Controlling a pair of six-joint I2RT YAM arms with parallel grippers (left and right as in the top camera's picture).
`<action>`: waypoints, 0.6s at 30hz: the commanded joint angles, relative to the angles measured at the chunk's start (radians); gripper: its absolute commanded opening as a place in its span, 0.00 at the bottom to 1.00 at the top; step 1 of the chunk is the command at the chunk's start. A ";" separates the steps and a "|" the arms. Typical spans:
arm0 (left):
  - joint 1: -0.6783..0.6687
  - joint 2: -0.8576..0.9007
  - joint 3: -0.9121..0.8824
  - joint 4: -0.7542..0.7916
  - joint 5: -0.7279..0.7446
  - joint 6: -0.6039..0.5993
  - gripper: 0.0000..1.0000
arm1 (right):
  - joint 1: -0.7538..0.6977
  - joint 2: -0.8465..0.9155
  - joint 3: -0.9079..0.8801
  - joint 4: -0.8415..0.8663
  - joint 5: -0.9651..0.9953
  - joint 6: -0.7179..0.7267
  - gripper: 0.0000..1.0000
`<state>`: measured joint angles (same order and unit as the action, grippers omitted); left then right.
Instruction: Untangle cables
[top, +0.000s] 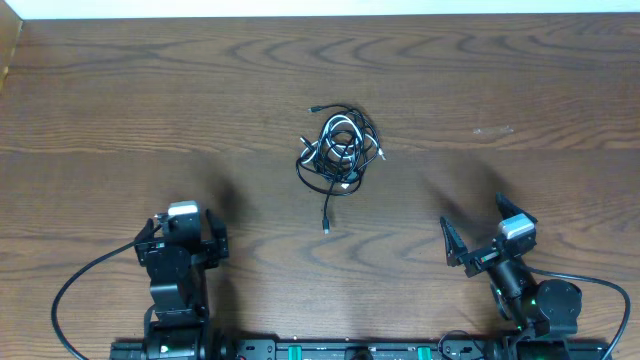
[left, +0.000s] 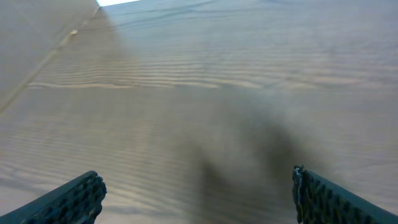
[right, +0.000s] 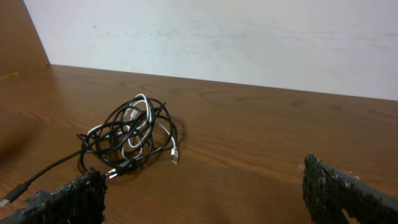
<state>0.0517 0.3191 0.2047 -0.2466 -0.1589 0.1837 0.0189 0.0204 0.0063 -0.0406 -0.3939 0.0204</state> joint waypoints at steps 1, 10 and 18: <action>0.003 0.004 0.022 0.063 0.167 -0.146 0.98 | 0.002 0.000 0.000 -0.005 -0.009 -0.007 0.99; 0.003 0.027 0.022 0.120 0.238 -0.272 0.98 | 0.002 0.000 0.000 -0.005 -0.009 -0.007 0.99; 0.003 0.031 0.022 0.159 0.544 -0.272 0.97 | 0.002 0.000 0.000 -0.005 -0.009 -0.007 0.99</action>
<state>0.0517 0.3481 0.2047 -0.1085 0.2047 -0.0734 0.0189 0.0208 0.0063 -0.0406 -0.3939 0.0204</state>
